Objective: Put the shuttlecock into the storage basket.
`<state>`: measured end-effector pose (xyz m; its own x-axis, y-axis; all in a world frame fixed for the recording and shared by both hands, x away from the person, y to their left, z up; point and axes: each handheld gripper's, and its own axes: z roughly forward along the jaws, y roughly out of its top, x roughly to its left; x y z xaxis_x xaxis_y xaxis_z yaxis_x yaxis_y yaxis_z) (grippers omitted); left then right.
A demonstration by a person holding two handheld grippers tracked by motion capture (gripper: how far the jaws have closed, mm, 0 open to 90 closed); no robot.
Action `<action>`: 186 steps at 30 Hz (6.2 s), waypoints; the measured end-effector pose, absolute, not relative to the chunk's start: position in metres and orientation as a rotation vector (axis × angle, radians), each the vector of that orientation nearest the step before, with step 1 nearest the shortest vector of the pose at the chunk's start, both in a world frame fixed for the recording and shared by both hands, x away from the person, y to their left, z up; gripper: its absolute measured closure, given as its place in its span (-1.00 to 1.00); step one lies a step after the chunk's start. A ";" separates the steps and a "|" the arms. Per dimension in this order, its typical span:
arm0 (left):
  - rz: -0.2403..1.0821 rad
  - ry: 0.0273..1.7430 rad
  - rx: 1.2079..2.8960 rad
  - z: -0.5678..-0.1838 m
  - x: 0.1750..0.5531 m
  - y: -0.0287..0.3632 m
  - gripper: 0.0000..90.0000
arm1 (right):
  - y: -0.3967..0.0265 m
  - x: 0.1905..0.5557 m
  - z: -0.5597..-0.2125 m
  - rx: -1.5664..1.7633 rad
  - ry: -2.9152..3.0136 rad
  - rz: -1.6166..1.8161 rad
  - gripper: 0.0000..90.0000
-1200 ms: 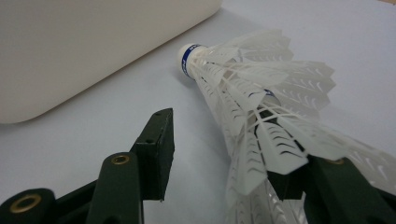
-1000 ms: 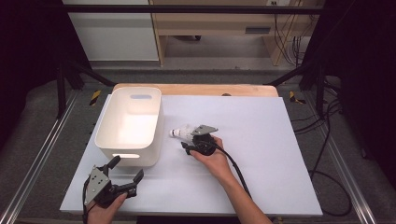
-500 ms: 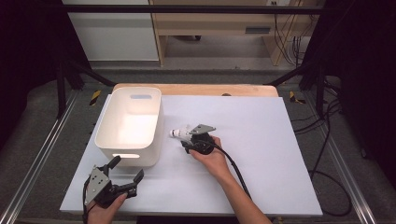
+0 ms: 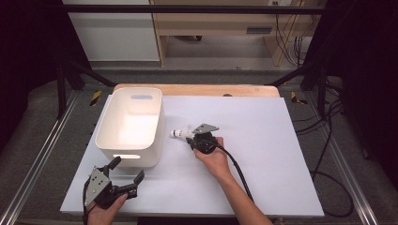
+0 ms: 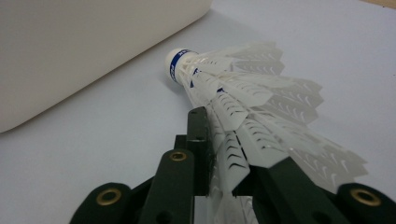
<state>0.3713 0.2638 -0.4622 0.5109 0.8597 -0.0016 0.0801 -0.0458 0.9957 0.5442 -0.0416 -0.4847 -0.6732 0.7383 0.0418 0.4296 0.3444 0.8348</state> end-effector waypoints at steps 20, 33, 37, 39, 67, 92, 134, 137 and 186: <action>0.790 0.859 1.477 -0.461 0.371 0.267 -0.93 | -0.051 0.544 -0.479 1.012 2.312 1.290 0.99; 0.804 0.837 1.455 -0.459 0.369 0.268 -0.93 | -0.058 0.537 -0.466 0.990 2.314 1.313 0.99; 0.809 0.835 1.456 -0.459 0.369 0.268 -0.93 | -0.061 0.534 -0.462 0.978 2.318 1.316 0.99; 0.807 0.835 1.454 -0.459 0.369 0.268 -0.93 | -0.062 0.533 -0.461 0.974 2.318 1.320 0.99; 0.829 0.848 1.452 -0.460 0.368 0.271 -0.93 | -0.087 0.514 -0.413 0.921 2.294 1.375 0.99; 0.842 0.847 1.450 -0.460 0.369 0.271 -0.93 | -0.081 0.513 -0.346 0.828 2.245 1.416 0.99; 0.862 0.853 1.433 -0.460 0.369 0.273 -0.93 | 0.009 0.534 -0.315 0.653 2.344 1.406 0.99; 0.860 0.852 1.433 -0.460 0.369 0.272 -0.93 | 0.013 0.535 -0.315 0.650 2.347 1.403 0.99; 0.852 0.851 1.428 -0.459 0.369 0.273 -0.93 | 0.049 0.541 -0.321 0.559 2.417 1.339 0.99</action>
<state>0.3691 0.2725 -0.4593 0.4625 0.8865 0.0150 0.0139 -0.0242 0.9996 0.5409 0.0486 -0.3212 -0.8717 0.4821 -0.0881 0.1810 0.4838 0.8563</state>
